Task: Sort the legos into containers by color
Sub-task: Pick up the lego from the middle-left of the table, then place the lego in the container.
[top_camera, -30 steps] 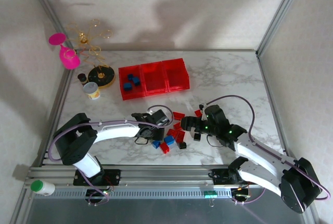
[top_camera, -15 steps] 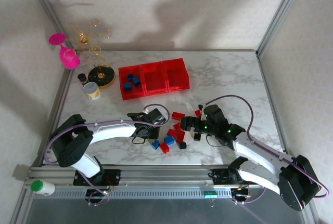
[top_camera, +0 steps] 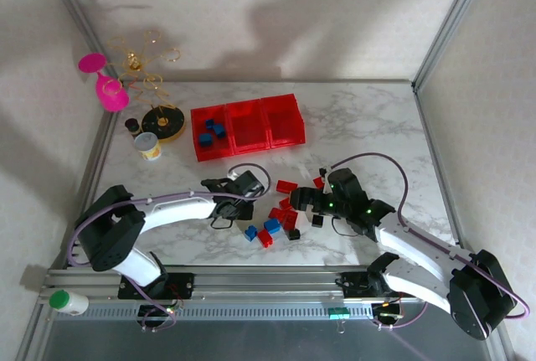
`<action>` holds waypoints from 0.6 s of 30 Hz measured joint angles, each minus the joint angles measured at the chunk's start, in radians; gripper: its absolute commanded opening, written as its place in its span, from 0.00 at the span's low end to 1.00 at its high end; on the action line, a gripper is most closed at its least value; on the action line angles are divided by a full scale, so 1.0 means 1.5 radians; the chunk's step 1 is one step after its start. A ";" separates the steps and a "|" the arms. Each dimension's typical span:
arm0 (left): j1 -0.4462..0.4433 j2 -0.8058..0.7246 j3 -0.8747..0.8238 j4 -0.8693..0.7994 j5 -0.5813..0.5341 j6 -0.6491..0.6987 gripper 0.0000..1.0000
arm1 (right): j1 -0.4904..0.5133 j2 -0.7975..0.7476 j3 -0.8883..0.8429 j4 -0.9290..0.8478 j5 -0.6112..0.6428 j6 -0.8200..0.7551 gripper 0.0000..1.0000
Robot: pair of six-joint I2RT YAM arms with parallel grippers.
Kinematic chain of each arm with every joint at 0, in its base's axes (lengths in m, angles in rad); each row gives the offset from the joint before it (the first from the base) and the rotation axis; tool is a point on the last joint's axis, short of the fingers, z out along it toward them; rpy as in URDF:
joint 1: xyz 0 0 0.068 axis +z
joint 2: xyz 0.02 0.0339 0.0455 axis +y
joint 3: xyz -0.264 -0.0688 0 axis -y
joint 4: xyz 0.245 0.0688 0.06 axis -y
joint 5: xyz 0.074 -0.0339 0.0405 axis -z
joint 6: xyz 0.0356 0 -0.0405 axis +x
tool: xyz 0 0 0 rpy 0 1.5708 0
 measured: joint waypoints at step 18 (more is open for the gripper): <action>0.267 0.051 0.298 -0.014 -0.052 0.084 0.30 | 0.032 0.157 0.243 0.092 0.011 0.001 0.99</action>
